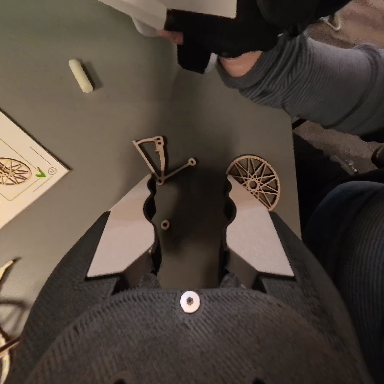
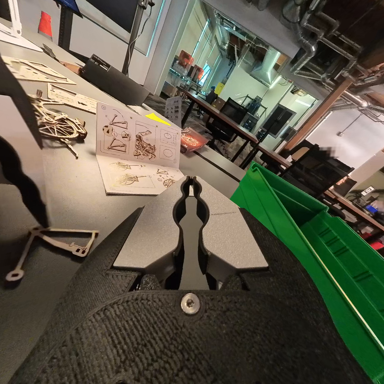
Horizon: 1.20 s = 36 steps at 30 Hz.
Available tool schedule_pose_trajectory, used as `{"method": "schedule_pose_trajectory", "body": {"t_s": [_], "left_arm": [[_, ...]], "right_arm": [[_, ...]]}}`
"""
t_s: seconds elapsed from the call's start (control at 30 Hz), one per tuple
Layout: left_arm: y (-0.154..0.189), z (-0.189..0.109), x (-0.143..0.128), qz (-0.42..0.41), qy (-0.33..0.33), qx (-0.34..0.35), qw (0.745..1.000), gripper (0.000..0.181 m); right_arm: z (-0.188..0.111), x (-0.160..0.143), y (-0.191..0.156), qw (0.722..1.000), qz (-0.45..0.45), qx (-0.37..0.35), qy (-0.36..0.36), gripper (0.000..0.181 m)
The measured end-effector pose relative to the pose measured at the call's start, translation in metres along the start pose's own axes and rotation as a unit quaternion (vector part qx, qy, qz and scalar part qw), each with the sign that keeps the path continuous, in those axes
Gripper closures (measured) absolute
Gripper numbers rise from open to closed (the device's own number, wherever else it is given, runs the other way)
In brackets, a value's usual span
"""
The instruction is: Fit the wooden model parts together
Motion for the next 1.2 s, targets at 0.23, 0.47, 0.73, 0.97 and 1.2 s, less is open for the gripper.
{"method": "schedule_pose_trajectory", "body": {"t_s": [0.23, 0.47, 0.73, 0.97, 1.2], "left_arm": [[0.011, -0.003, -0.004, -0.012, 0.023, -0.014, 1.0, 0.118], [0.015, -0.003, -0.004, -0.016, 0.031, -0.019, 0.999, 0.118], [0.008, -0.001, -0.004, -0.022, 0.034, -0.009, 0.999, 0.116], [0.009, -0.001, -0.005, -0.022, 0.032, -0.01, 0.999, 0.118], [0.009, -0.001, -0.004, -0.024, 0.036, -0.013, 0.999, 0.119]], "right_arm": [[0.0, 0.0, 0.0, 1.0, -0.001, 0.0, 0.0, 0.181], [0.0, 0.0, 0.0, 1.0, -0.003, -0.001, 0.0, 0.181], [0.002, 0.0, -0.002, 1.0, -0.008, 0.003, -0.001, 0.181], [0.001, 0.0, -0.001, 1.0, -0.007, 0.001, -0.002, 0.181], [0.001, 0.0, -0.001, 1.0, -0.007, 0.002, -0.002, 0.181]]}}
Point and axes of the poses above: each gripper's, where its closed fingertips meet, z out along the fingers, x out of its top, y = z × x across the jaws, the point moved 4 cm from there along -z, back along the fingers
